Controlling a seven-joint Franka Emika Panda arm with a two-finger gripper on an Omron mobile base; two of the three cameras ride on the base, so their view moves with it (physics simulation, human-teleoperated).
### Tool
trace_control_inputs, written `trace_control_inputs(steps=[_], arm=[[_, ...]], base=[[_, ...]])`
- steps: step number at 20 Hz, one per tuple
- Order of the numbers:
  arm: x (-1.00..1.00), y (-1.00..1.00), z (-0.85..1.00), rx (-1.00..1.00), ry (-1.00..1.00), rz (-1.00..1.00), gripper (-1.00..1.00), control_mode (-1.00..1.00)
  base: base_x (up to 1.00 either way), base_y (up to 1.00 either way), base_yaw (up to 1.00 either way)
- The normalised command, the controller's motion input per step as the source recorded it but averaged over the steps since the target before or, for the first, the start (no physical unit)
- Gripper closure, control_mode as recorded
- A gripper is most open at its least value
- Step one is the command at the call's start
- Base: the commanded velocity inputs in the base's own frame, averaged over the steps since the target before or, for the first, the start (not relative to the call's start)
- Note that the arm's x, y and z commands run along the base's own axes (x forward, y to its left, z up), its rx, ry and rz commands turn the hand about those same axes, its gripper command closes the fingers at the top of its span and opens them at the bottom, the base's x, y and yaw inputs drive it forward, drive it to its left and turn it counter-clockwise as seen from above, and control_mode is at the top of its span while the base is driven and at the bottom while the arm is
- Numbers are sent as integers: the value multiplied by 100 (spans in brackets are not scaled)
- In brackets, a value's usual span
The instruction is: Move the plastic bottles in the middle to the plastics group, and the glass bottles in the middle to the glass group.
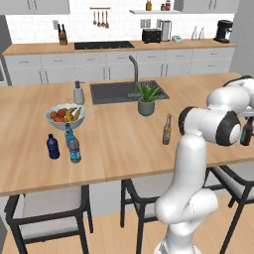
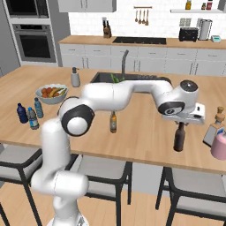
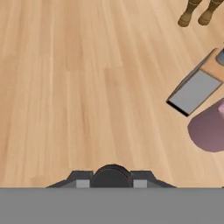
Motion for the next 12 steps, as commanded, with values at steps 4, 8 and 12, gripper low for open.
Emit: trace_control_inputs(steps=[4, 8, 12], arm=[[7, -42, -1, 0, 0, -5, 100, -100], [13, -30, -5, 0, -1, -1, 100, -100], [13, -22, -13, 0, 0, 0, 100, -100]], base=[[0, 0, 0], [0, 0, 0], [0, 0, 0]])
